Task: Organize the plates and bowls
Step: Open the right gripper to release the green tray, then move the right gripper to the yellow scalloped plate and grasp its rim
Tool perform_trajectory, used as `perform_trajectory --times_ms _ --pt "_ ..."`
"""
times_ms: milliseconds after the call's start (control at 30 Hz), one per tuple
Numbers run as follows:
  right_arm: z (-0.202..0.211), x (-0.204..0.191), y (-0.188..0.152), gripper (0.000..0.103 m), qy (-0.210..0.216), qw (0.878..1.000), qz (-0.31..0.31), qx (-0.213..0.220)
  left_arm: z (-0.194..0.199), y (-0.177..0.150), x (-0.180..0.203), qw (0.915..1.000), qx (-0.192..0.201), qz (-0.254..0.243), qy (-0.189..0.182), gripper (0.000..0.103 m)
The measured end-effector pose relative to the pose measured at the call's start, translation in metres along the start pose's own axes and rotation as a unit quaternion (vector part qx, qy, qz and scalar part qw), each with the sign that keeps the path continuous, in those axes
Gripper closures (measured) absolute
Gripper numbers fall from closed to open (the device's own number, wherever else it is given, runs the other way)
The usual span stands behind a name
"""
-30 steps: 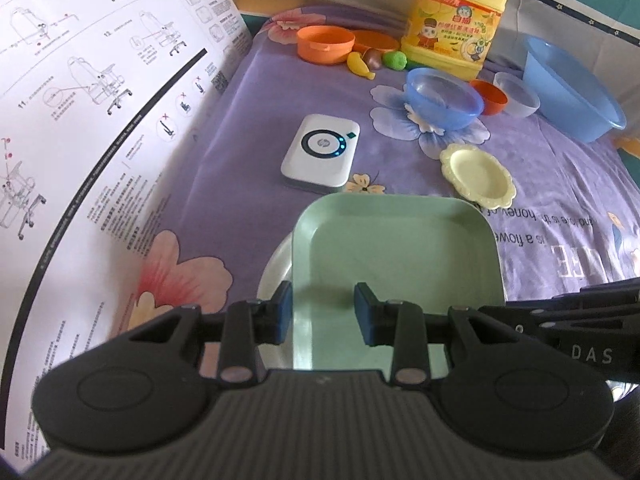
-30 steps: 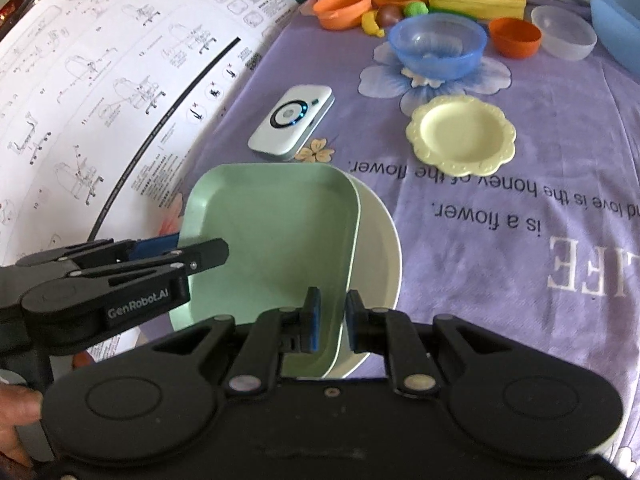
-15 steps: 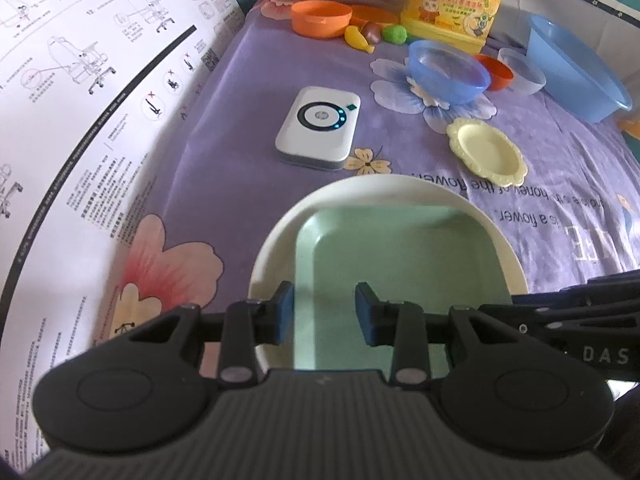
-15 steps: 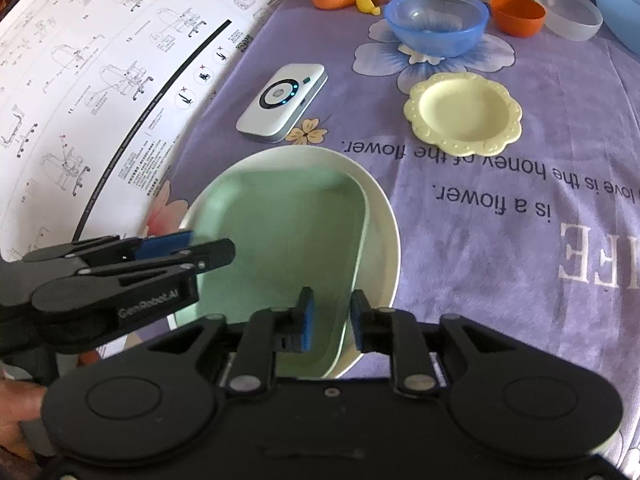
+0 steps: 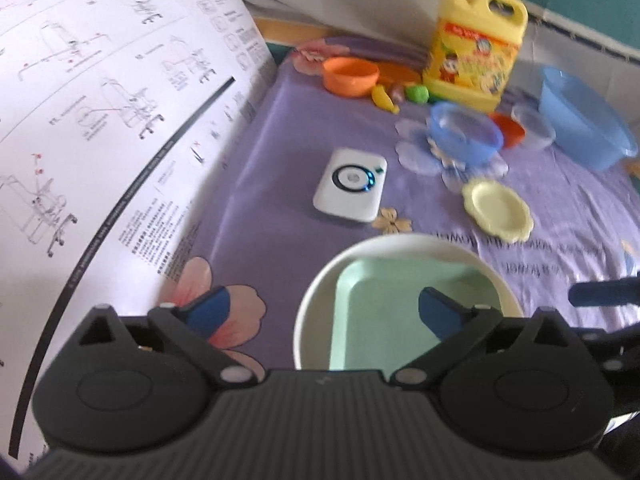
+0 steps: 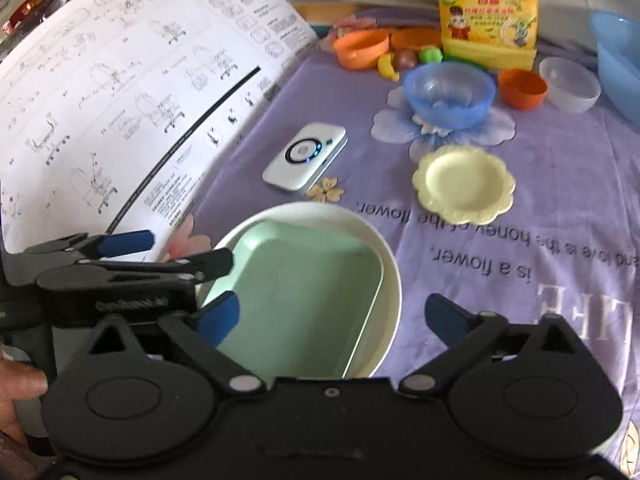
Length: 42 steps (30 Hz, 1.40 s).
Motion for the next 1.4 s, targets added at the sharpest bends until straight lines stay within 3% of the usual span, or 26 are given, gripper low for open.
perform_trajectory --times_ms 167,733,1000,1133,1400 --pt "0.009 0.011 0.001 0.000 -0.009 1.000 -0.010 0.015 0.004 0.004 -0.002 0.9992 0.003 0.031 -0.026 0.000" --pt "0.014 0.053 0.001 0.000 -0.024 0.997 -0.066 0.031 -0.007 0.014 0.040 0.9988 0.013 0.004 -0.048 0.000" --pt "0.006 0.084 0.001 0.000 -0.039 0.994 -0.099 0.029 -0.028 0.023 0.060 0.9981 -0.010 -0.019 -0.057 0.000" --pt "-0.001 0.108 0.006 0.000 -0.053 0.991 -0.119 0.030 -0.042 0.030 0.071 0.9982 -0.019 -0.047 -0.033 0.000" --pt "-0.021 0.149 0.023 0.000 -0.066 0.986 -0.149 0.030 -0.078 0.051 0.104 0.9962 -0.031 -0.064 -0.051 0.000"
Point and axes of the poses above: each gripper's, at about its wrist camera, not at the fingertips, and z roughly against the way its jaws point, x to its right, y to its top, the point moved 9 cm from there along -z, roughly the way its jaws point, and after that the axes turned 10 degrees about -y, right-handed, at the moved point
